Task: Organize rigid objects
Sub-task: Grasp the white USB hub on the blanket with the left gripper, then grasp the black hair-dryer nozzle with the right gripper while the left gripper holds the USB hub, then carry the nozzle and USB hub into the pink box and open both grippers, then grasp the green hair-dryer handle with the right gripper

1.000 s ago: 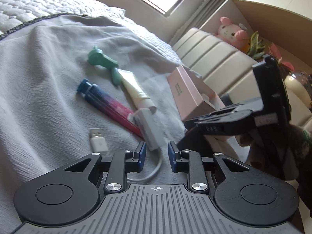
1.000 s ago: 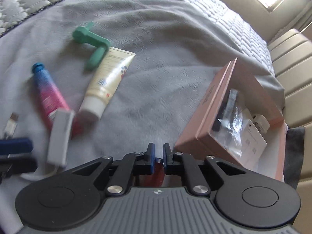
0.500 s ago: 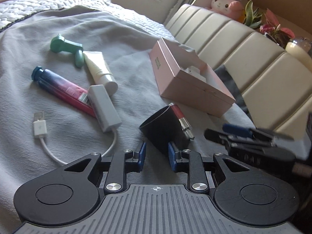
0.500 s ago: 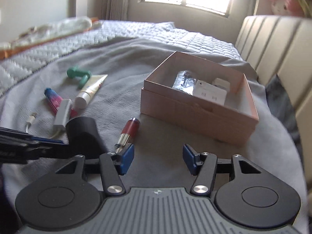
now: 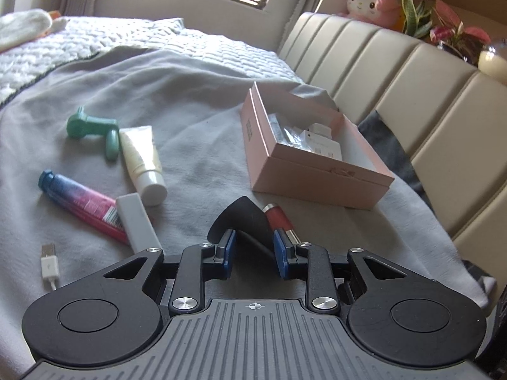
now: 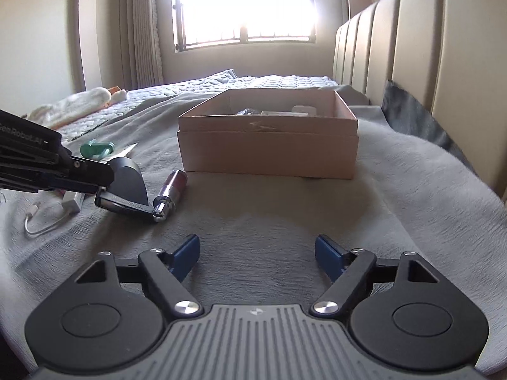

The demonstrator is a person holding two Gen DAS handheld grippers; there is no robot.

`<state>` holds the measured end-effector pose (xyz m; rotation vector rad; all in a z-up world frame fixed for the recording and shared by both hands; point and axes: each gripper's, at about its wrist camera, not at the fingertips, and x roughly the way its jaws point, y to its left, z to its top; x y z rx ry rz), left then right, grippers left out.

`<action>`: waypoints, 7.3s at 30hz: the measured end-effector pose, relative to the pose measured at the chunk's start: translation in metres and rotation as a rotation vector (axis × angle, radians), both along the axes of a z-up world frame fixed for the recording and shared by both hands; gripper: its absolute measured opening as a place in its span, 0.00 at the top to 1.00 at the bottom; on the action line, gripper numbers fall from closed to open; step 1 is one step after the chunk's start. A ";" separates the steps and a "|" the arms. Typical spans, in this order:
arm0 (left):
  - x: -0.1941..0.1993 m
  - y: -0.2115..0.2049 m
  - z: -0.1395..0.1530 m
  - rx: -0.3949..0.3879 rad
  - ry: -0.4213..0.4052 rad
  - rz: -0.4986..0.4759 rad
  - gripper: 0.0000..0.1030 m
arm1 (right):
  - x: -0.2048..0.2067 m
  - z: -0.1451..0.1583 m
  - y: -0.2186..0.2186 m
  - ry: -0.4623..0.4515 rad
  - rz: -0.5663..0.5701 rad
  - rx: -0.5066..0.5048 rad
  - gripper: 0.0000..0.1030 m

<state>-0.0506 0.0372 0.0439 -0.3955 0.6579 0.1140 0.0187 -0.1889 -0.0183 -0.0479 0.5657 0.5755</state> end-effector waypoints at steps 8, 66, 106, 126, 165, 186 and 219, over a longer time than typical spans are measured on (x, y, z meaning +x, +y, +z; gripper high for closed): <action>-0.007 0.007 -0.003 -0.014 0.017 -0.037 0.71 | 0.000 -0.001 0.001 0.010 0.007 0.011 0.18; -0.032 0.050 -0.050 0.060 -0.011 -0.102 0.75 | 0.005 0.049 0.071 0.082 0.312 0.020 0.13; 0.022 -0.021 0.134 0.153 -0.400 -0.301 0.76 | -0.030 0.056 -0.067 -0.010 -0.016 0.125 0.54; 0.017 0.016 0.027 -0.108 -0.206 -0.037 0.75 | -0.004 0.080 -0.069 -0.005 -0.041 0.124 0.54; -0.069 0.231 -0.021 -0.137 -0.116 0.548 0.75 | 0.073 0.053 0.350 0.167 0.303 -0.184 0.29; -0.046 0.180 -0.013 -0.124 -0.117 0.326 0.75 | 0.038 0.038 0.246 0.137 0.342 -0.350 0.70; -0.031 0.138 -0.034 -0.232 -0.048 0.401 0.72 | 0.004 0.008 0.026 -0.019 0.002 -0.094 0.25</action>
